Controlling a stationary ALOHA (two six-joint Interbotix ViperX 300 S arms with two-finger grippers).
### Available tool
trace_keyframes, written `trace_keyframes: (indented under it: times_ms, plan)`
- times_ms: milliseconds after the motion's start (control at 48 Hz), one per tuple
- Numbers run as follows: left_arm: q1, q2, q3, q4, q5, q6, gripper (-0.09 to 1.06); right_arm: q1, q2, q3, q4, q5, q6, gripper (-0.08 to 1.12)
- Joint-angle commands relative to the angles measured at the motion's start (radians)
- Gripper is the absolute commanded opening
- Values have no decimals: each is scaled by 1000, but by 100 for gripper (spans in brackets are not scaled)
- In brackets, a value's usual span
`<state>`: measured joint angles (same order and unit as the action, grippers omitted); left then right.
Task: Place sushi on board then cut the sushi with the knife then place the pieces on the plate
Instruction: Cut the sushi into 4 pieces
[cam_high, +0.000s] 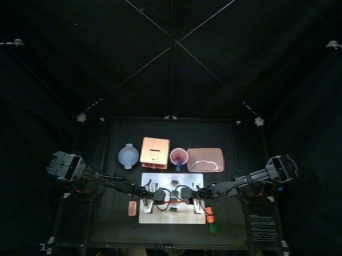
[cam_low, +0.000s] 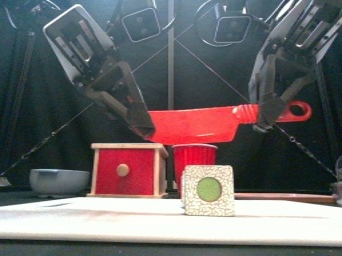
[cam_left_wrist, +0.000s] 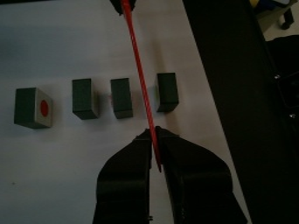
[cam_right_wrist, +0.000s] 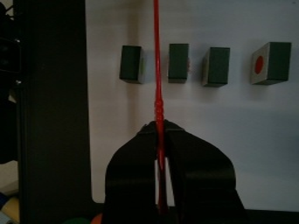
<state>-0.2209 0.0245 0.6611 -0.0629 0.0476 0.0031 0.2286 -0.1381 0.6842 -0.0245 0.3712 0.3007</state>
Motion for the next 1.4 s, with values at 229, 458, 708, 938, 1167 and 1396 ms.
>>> trace_keyframes:
  times_ms: [229,458,708,938,1167,1396]
  plan:
    - [71,-87,-9,126,-31,0,50,-46,-77,-18,-78,-5,-3,32]
    - [95,-97,12,137,-124,-2,53,-67,-86,-15,-98,-11,-5,32]
    - [101,-97,40,130,-198,0,69,-61,-87,-9,-80,-9,-2,32]
    - [103,-110,49,133,-201,2,81,-61,-123,26,-35,3,0,32]
    - [103,-169,103,130,-229,-3,82,-57,-236,101,52,67,0,32]
    - [109,-186,170,124,-276,-2,81,-12,-382,206,193,150,2,32]
